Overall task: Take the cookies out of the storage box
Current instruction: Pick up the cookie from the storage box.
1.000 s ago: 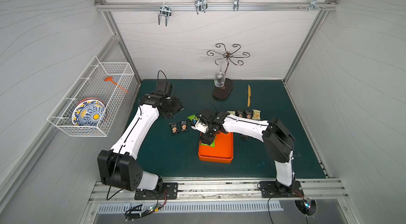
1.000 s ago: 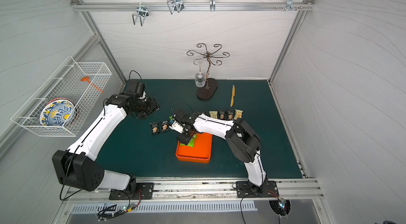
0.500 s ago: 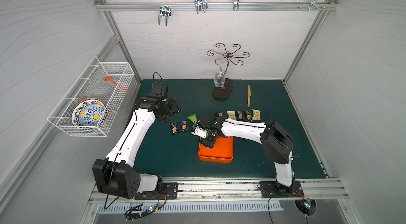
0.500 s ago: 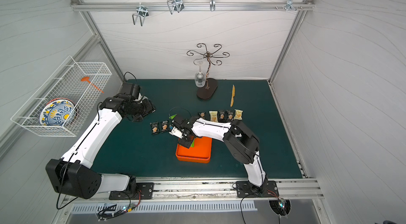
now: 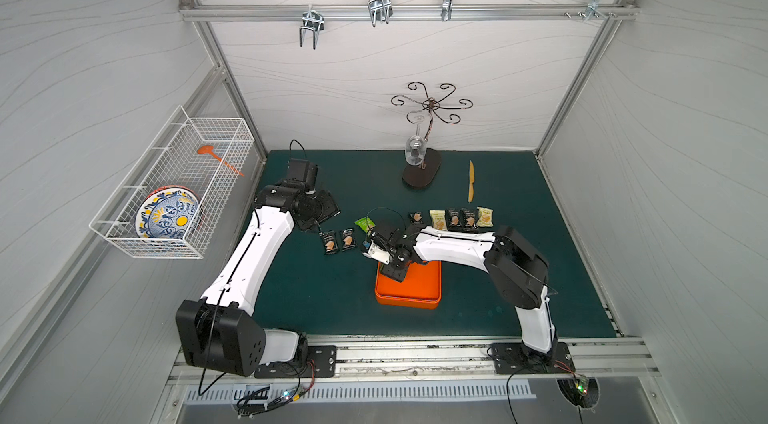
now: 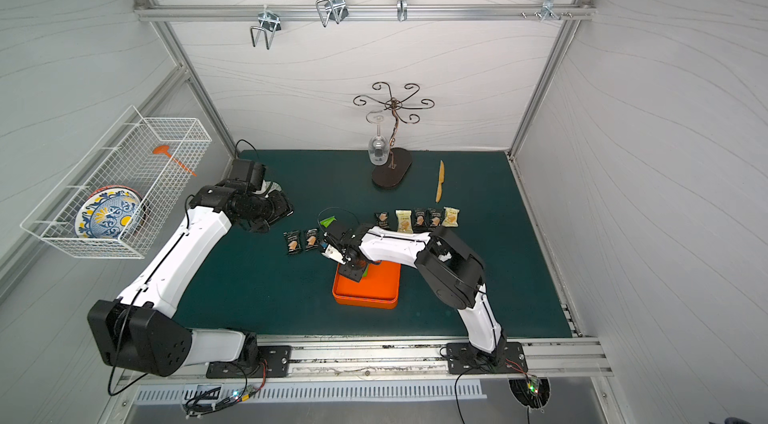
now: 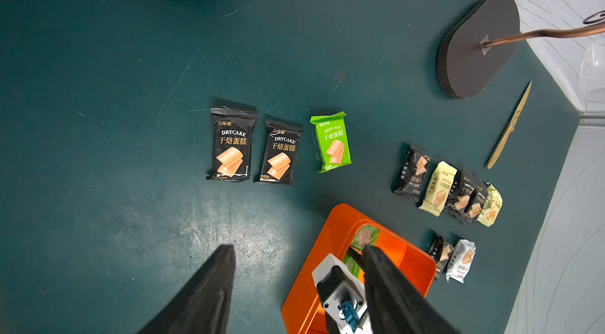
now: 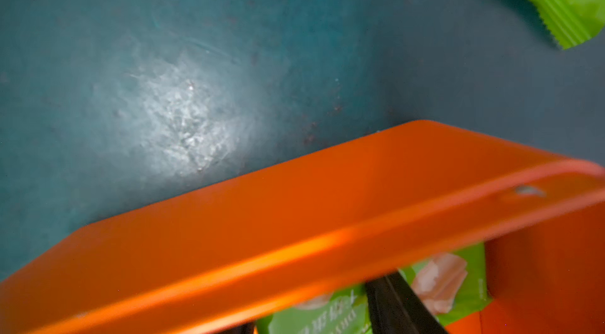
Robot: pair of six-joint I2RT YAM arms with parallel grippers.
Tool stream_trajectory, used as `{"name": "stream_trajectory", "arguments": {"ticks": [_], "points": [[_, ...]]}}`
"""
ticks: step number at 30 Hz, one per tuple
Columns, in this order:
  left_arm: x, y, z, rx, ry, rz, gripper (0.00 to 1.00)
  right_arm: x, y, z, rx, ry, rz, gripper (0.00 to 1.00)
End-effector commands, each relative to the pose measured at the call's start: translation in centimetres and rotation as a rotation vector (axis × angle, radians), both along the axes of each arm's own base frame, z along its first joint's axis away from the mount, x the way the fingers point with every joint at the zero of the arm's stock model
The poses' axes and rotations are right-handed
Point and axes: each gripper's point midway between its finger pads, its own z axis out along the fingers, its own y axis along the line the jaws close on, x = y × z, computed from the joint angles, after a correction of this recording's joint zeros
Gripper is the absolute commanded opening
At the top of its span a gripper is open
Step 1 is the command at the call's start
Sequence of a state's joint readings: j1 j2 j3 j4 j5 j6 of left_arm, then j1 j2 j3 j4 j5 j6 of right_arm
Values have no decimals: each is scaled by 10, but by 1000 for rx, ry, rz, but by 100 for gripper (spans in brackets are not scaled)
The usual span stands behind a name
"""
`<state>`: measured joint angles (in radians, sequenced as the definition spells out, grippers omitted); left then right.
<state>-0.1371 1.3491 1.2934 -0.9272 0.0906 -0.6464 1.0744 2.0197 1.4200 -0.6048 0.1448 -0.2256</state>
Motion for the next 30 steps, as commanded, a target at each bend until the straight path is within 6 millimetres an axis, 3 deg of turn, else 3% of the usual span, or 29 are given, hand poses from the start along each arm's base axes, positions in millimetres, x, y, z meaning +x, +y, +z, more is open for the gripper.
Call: {"name": "stream_trajectory", "arguments": {"ticks": [1, 5, 10, 14, 24, 30], "points": [[2, 1, 9, -7, -37, -2, 66, 5, -14, -10, -71, -47, -35, 55], [1, 0, 9, -12, -34, -4, 66, -2, -7, -15, -84, 22, 3, 54], [-1, 3, 10, 3, -43, 1, 66, -16, -4, -17, -70, 109, 12, 68], [-1, 4, 11, 0, -48, 6, 66, -15, -8, -23, -81, 133, -4, 67], [-2, 4, 12, 0, -50, 8, 66, -10, -15, -32, -113, 98, -20, 45], [-1, 3, 12, -7, -53, 4, 66, -8, -11, -12, -58, 85, -43, 38]]}}
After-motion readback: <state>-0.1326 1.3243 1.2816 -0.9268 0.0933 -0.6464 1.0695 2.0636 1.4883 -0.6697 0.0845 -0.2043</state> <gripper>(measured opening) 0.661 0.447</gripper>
